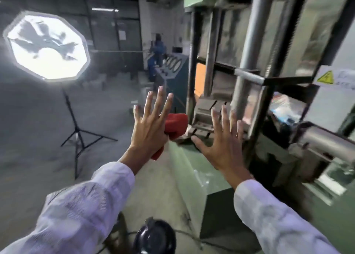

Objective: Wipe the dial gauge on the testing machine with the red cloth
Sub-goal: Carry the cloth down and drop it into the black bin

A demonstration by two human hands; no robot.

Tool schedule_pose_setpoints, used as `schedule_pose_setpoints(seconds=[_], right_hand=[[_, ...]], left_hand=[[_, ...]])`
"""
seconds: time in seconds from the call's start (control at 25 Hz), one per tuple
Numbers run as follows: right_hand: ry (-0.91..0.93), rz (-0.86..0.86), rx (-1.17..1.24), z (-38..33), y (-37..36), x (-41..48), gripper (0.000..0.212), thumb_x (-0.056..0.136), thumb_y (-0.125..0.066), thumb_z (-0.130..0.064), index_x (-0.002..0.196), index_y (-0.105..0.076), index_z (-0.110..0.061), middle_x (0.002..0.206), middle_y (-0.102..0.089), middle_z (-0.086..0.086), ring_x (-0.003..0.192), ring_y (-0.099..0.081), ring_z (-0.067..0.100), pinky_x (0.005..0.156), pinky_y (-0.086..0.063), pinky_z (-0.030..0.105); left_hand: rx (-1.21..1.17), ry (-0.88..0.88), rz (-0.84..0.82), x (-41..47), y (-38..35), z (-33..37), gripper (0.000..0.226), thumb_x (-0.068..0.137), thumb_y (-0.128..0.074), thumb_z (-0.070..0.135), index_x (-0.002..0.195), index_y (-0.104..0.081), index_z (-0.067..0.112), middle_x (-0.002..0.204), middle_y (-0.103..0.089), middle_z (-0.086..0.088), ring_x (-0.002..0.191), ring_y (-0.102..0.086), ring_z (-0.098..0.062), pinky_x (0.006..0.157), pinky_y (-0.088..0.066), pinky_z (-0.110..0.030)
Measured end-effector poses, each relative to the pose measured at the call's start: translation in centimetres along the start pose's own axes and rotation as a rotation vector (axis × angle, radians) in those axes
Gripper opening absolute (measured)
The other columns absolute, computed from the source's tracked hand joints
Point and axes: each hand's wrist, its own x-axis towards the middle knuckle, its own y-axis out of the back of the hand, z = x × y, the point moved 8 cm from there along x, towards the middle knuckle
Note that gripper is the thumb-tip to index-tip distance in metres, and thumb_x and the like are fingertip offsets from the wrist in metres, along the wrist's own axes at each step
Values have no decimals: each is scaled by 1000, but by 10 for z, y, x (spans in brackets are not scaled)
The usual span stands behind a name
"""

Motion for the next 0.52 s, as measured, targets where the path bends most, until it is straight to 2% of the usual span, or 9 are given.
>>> schedule_pose_setpoints(seconds=[0.12, 0.24, 0.36, 0.44, 0.52], right_hand=[[1, -132, 47, -40, -97, -9, 105, 91, -42, -83, 173, -4, -29, 183, 3, 5, 169, 7, 33, 137, -1, 59], [0, -246, 59, -67, -178, -24, 106, 92, -43, -82, 173, -2, -29, 183, 3, 6, 169, 8, 34, 136, -1, 60], [-31, -353, 70, -74, -239, -56, 104, 93, -44, -81, 173, -3, -29, 183, 2, 7, 169, 8, 34, 136, 0, 61], [-59, -437, 71, -69, -278, -86, 103, 93, -42, -81, 173, -4, -29, 183, 1, 7, 169, 6, 35, 136, -2, 62], [-81, -497, 57, -62, -306, -116, 104, 91, -38, -83, 173, -7, -28, 183, -1, 9, 169, 2, 36, 135, -3, 62]], left_hand=[[-82, -8, -94, -36, -69, -55, 105, 79, -60, -5, 167, -10, 20, 178, -4, -8, 161, -19, -37, 102, -56, -56], [-105, 18, -201, -69, -128, -96, 106, 80, -59, -10, 168, -10, 22, 177, -1, -8, 162, -15, -37, 104, -55, -54], [-129, 37, -303, -108, -182, -117, 102, 80, -62, -9, 167, -17, 19, 177, -6, -11, 160, -19, -40, 105, -55, -56], [-136, 55, -424, -140, -228, -124, 89, 83, -64, -3, 163, -30, 15, 174, -19, -12, 157, -28, -41, 100, -58, -55], [-134, 67, -514, -177, -265, -126, 68, 85, -62, 2, 150, -48, 13, 161, -46, -13, 148, -45, -41, 78, -65, -53]])
